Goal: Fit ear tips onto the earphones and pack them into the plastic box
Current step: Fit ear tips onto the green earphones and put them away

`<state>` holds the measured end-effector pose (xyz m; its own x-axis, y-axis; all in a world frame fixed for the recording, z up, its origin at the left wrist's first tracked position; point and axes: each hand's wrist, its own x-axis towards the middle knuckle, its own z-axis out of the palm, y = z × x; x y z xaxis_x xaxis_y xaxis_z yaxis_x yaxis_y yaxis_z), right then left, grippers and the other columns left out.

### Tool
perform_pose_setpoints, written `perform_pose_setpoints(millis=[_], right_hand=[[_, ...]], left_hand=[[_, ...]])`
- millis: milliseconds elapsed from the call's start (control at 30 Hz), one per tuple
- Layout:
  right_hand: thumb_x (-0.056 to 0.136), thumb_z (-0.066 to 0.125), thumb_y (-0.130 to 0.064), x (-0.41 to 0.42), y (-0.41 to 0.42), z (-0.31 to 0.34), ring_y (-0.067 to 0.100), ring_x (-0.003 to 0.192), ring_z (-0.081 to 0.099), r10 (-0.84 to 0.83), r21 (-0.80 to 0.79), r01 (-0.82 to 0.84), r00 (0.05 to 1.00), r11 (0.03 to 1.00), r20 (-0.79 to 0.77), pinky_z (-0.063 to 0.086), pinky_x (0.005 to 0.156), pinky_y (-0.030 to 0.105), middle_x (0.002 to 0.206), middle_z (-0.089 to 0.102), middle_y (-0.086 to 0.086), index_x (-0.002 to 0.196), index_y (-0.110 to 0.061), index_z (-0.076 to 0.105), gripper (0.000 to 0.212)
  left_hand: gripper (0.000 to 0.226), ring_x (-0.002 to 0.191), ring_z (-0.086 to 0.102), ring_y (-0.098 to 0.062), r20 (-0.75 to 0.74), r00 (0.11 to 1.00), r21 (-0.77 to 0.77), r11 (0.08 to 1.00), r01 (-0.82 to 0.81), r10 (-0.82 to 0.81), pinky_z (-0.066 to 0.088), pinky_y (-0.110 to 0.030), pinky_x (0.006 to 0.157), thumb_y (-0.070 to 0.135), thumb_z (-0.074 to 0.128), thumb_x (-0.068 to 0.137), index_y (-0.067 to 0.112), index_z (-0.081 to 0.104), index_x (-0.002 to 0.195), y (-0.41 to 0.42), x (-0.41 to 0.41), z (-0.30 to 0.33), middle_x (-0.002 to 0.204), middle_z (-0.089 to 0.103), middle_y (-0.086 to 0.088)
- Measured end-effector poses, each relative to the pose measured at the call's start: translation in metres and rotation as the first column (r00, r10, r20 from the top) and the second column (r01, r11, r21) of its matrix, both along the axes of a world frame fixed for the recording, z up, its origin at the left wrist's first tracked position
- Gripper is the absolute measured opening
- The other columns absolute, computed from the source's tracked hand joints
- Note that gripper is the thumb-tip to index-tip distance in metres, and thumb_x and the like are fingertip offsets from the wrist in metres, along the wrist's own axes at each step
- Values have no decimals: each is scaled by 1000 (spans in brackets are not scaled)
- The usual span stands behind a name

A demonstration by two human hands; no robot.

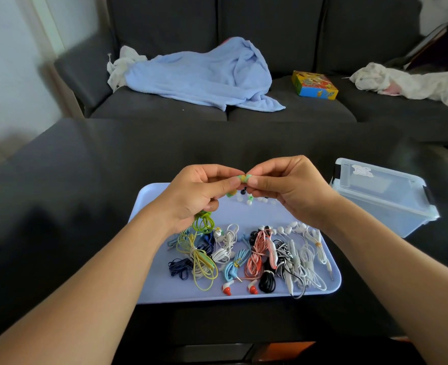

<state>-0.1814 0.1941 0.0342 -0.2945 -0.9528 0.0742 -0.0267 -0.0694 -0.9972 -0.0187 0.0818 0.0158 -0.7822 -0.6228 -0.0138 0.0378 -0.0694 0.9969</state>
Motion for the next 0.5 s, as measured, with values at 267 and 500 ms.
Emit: perform_pose_setpoints(millis=[267,500], right_hand=[[69,71,-3,11,-3,0,11,64,67,66,127,-115,937,985,344,57,62,17,72,70,10,73,-5,78,8],[69,67,-1,18,-1,5,10,62,67,-6,248,-172,812,953,583,56,61,14,75,72,12,74,-3,79,13]], left_hand=[[20,48,33,-4,-32,995,22,995,95,-94,23,-14,39,13,69,75,11,76,93,-5,7,-1,68,64,-3],[24,45,34,-5,-38,998,8,999,50,-49,25,-14,39,13,70,74,7,73,97,-3,9,-3,66,65,-2]])
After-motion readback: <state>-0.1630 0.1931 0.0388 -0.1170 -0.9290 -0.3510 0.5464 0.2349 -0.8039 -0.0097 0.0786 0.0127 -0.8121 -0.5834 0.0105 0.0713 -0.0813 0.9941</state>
